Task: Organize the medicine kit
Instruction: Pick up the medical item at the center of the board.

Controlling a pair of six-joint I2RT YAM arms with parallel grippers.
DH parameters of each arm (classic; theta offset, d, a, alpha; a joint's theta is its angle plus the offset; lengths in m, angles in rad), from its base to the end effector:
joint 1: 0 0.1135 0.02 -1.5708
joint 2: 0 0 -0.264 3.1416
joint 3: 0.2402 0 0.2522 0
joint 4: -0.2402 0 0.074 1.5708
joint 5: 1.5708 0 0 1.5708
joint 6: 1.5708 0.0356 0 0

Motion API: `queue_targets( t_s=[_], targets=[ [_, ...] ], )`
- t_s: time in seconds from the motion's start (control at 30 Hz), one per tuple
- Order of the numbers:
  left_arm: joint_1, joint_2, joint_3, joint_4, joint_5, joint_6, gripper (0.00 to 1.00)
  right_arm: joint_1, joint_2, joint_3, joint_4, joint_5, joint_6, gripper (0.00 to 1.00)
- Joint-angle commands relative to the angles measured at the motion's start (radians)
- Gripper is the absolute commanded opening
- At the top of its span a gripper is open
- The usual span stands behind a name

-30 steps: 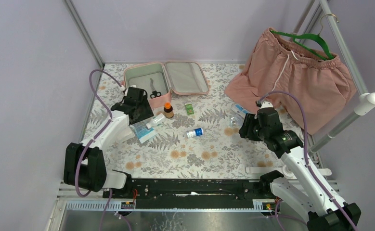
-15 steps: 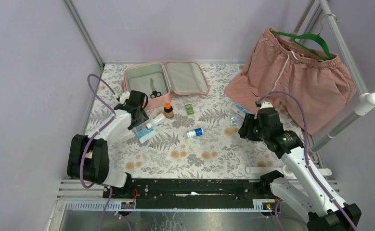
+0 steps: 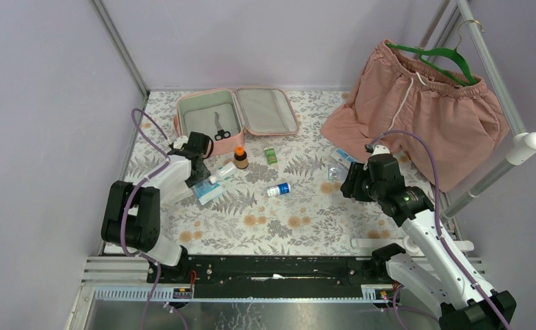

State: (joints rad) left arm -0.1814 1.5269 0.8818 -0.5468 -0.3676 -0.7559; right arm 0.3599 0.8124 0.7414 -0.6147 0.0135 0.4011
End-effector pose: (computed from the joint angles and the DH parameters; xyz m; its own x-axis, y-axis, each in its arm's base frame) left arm 0.2776 -0.0379 0.1783 -0.6908 -0.5241 -0.4982 -0.5995 0.8003 -0.0108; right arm 0.1610 0.0601 0.2782 -0.6793 0.1615 -0.7159 -0.0838 0.9520 0.2943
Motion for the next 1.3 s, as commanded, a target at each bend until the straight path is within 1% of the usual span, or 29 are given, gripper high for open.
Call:
queue_targets(
  t_s=[0.0,0.17,0.27,0.37,0.57,0.63,0.77,0.93,1.13,1.27],
  targets=[
    [0.010,0.018,-0.019,0.054,-0.039,-0.011,0.43,0.002,-0.004,0.001,0.024,-0.010,-0.004,0.57],
    [0.013,0.028,-0.018,0.053,-0.043,-0.013,0.35,0.002,-0.004,0.001,0.025,-0.010,-0.004,0.57],
    [0.013,0.016,-0.020,0.052,-0.046,-0.016,0.33,0.003,-0.004,0.001,0.024,-0.010,-0.004,0.57],
    [0.013,0.009,-0.021,0.050,-0.049,-0.011,0.29,0.003,-0.004,0.001,0.025,-0.010,-0.003,0.57],
    [0.013,0.008,-0.017,0.040,-0.059,-0.011,0.15,0.002,-0.005,0.002,0.024,-0.012,-0.004,0.57],
    [0.013,0.000,-0.015,0.034,-0.059,-0.011,0.12,0.002,-0.005,0.003,0.023,-0.012,-0.003,0.57],
    [0.013,-0.025,0.007,-0.004,-0.060,-0.010,0.06,0.002,-0.005,0.002,0.023,-0.012,-0.003,0.58],
    [0.014,-0.107,0.057,-0.086,-0.067,0.018,0.00,0.002,-0.003,0.001,0.024,-0.012,-0.003,0.58],
    [0.013,-0.249,0.157,-0.193,-0.112,0.069,0.00,0.003,-0.002,0.000,0.024,-0.012,-0.005,0.59],
    [0.013,-0.289,0.251,-0.203,-0.107,0.142,0.00,0.003,-0.001,0.000,0.030,-0.012,-0.005,0.59]
  ],
)
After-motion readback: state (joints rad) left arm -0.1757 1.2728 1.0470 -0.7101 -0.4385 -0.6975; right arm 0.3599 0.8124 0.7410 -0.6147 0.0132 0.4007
